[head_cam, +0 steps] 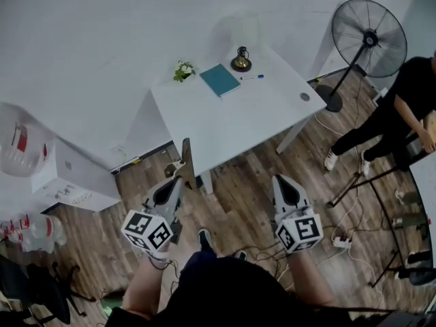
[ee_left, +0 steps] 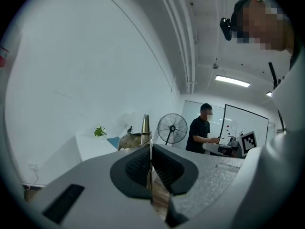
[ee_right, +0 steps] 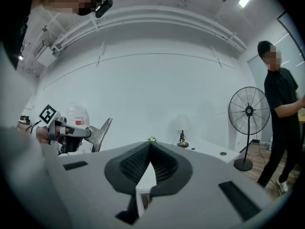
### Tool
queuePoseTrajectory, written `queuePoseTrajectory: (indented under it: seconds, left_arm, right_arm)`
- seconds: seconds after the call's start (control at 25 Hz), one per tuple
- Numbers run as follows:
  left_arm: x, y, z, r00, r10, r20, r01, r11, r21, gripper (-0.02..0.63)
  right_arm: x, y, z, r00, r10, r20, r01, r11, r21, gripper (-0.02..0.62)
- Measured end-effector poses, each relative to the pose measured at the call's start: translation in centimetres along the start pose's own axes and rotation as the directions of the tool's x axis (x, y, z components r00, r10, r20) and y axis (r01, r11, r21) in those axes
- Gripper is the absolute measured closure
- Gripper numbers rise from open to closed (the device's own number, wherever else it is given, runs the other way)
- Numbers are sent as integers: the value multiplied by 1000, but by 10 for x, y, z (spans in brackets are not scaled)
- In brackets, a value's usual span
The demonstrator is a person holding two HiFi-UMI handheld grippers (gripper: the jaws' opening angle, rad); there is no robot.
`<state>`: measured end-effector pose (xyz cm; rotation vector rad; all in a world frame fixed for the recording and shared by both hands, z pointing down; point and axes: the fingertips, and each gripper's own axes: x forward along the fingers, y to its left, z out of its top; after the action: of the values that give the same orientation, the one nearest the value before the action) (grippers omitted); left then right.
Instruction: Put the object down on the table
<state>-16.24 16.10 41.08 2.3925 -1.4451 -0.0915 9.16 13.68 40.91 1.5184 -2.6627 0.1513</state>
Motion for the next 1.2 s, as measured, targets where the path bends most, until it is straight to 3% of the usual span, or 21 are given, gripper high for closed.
queuePoseTrajectory:
  seconds: [0.28, 0.6, 0.96, 1.2]
  left_arm:
    - [14, 68, 17, 998, -56, 3, 56, 998, -30, 600]
    - [28, 115, 18, 994, -112, -2, 112, 991, -69, 600]
    - [51, 132, 19, 994, -111, -1, 111, 989, -97, 600]
    - [80, 141, 22, 998, -56, -24, 53, 995, -90, 600]
  right_arm:
    - [52, 24, 18, 997, -72, -25, 71, 996, -49, 589]
    - [79, 39, 18, 987, -146, -62, 141, 987, -80, 589]
    - [102, 30, 23, 988, -143, -64, 136, 986, -93, 589]
    - [134, 0, 13, 994, -94, -47, 92, 995, -39, 589]
